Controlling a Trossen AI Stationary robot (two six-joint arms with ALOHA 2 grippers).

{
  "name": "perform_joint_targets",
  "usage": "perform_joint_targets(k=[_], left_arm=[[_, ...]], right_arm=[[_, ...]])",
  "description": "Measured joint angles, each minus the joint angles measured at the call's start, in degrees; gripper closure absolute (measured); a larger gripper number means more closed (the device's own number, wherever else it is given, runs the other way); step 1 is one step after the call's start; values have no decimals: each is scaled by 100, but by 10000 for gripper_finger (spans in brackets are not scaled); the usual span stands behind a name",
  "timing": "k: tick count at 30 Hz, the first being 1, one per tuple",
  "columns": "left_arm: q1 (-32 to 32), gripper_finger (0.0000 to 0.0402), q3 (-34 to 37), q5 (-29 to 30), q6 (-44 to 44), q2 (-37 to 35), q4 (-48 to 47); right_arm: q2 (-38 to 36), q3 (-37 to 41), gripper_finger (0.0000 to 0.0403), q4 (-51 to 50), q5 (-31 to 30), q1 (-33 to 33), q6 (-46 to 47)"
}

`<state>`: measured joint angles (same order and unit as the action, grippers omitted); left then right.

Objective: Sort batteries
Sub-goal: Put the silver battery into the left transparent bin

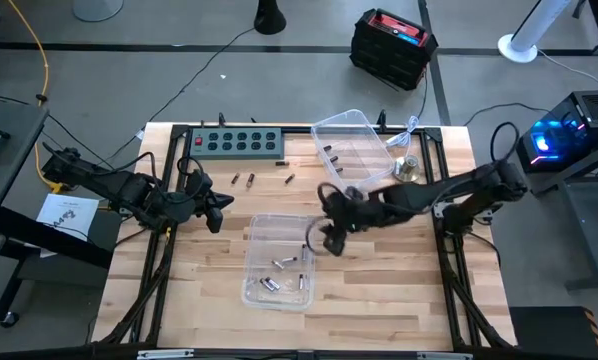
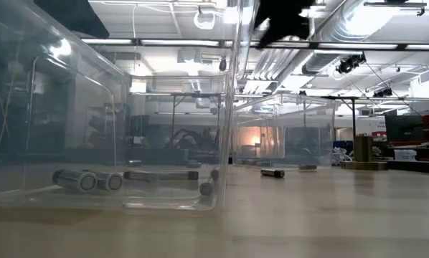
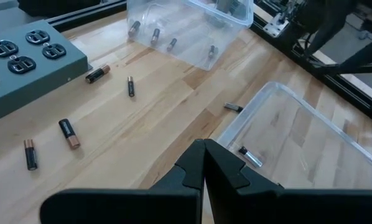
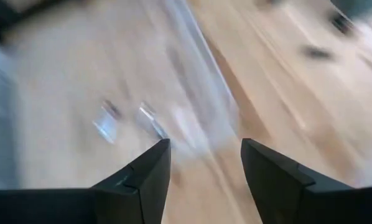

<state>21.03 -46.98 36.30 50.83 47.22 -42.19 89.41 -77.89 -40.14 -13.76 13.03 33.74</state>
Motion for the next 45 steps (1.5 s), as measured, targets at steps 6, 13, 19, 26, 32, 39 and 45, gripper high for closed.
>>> perform_joint_targets(k=[6,13,19,26,32,39,45], left_arm=[[-1,402,0,-2,0,1,-1],[-1,401,0,119,-2,0,-1],[-1,401,0,124,2,0,3],[-1,402,0,99,4,2,4],[-1,402,0,85,2,0,3],[1,401,0,90,0,2,-1],[-1,401,0,98,-7,2,-5]], right_arm=[[-4,547,211,-1268,-581,497,1080],[35,2424,211,1400,-81,455,1784],[238,3117,235,2723,-260,-215,1825],[882,2945,266,3553,207,-561,1167],[1467,2668,270,3157,-128,-538,1545],[1647,2369,293,2483,-335,-388,1936],[948,1770,336,1390,-244,-187,1078]])
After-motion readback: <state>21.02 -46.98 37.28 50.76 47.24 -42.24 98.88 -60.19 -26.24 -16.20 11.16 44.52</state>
